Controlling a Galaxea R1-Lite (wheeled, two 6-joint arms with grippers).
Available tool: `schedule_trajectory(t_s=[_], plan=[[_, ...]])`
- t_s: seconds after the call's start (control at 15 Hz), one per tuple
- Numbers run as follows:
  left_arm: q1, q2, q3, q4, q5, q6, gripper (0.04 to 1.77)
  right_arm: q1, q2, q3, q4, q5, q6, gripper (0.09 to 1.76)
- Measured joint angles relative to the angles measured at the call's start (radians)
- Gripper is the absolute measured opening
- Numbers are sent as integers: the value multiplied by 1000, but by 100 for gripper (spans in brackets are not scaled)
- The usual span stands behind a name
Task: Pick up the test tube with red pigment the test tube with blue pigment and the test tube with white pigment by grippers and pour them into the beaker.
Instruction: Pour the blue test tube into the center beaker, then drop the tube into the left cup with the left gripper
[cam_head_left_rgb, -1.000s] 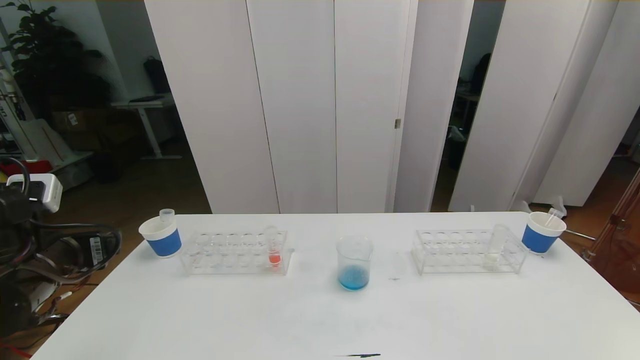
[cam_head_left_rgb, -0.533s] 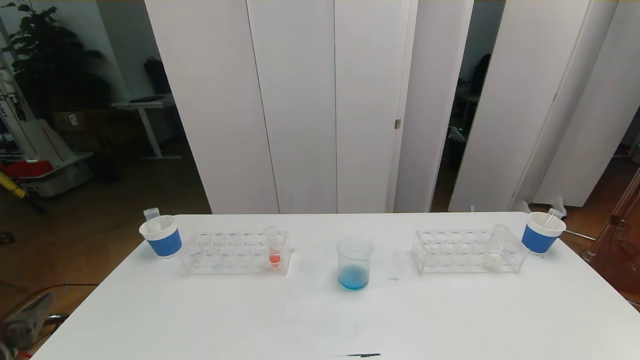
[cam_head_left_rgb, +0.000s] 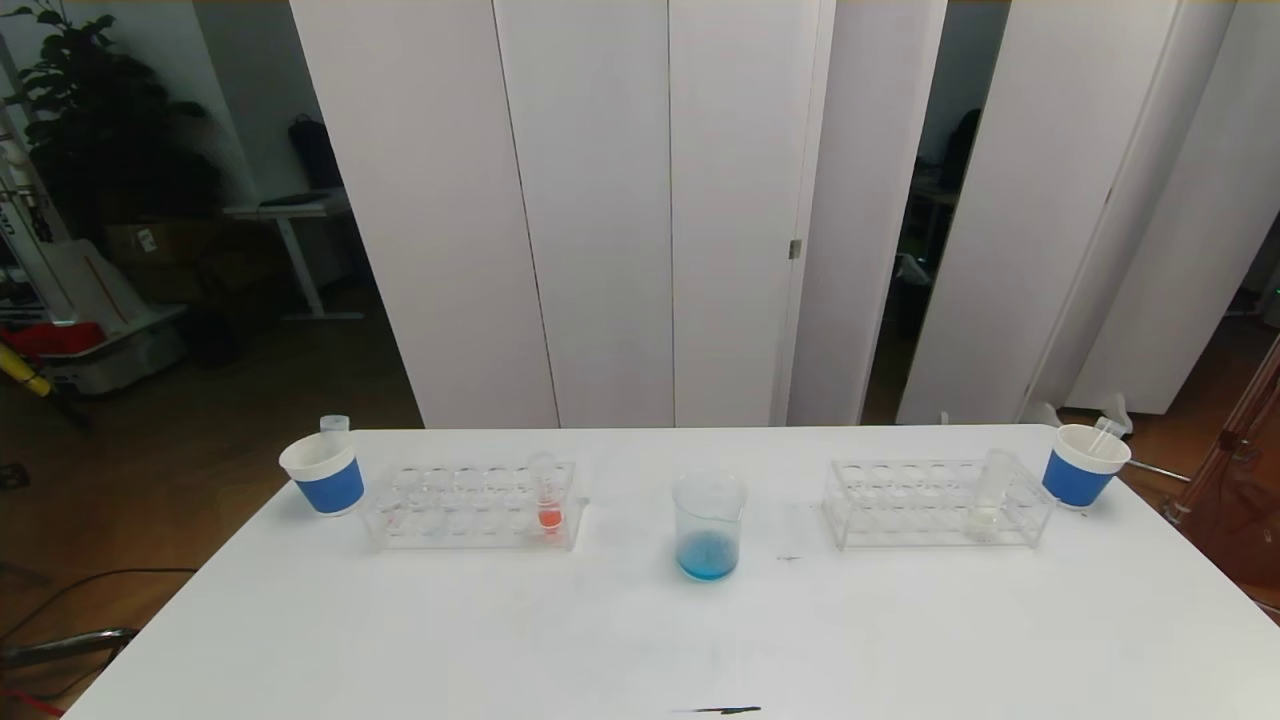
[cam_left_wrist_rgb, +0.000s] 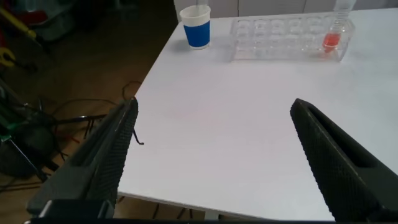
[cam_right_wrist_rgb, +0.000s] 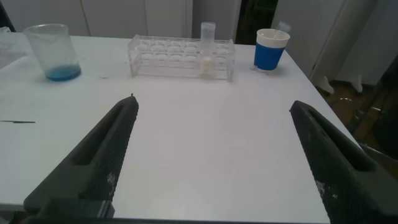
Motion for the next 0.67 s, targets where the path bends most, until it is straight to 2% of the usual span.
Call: schedule_trajectory(t_s=[0.2, 0.53, 0.67], plan=[[-4, -144, 84, 26, -138, -2, 175, 0, 0, 0, 0, 1, 0, 175], [-5, -203, 135, -13, -191, -8, 175, 0, 0, 0, 0, 0, 0, 175], [-5, -206, 156, -29, -241, -15, 175, 0, 0, 0, 0, 0, 0, 175]])
